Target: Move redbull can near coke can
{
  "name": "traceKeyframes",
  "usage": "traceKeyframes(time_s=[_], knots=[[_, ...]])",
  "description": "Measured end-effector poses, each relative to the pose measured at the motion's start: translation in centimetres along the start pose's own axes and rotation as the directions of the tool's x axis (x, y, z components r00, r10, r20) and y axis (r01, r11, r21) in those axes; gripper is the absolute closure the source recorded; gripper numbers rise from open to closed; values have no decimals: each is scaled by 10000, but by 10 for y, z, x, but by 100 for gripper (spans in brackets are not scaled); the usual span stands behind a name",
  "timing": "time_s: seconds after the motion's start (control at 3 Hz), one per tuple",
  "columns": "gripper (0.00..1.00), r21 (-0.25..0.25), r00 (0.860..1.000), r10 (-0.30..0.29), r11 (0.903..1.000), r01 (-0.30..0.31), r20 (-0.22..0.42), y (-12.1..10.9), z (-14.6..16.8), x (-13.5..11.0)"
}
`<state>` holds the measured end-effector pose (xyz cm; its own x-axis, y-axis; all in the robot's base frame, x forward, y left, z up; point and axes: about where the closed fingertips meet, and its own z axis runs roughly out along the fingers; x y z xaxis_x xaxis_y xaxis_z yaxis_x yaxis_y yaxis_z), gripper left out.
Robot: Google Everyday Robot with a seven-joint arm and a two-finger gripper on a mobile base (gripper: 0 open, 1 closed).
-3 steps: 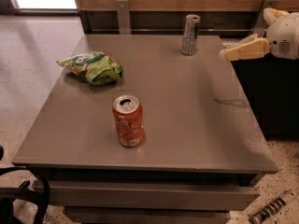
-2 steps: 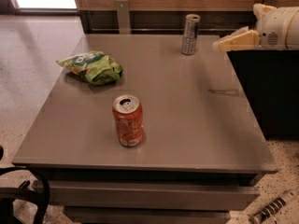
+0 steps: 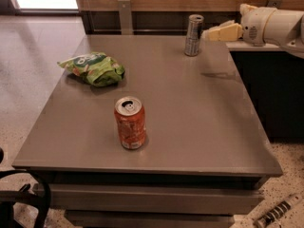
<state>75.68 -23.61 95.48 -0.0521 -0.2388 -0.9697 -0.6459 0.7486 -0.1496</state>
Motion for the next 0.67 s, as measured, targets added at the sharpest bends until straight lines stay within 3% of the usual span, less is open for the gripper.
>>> traceKeyframes(time_s=[0.33, 0.67], knots=[[0, 150, 9989, 460, 9988, -462, 119, -18, 32, 11], [0, -95, 9960, 855, 9963, -853, 262, -26, 62, 21]])
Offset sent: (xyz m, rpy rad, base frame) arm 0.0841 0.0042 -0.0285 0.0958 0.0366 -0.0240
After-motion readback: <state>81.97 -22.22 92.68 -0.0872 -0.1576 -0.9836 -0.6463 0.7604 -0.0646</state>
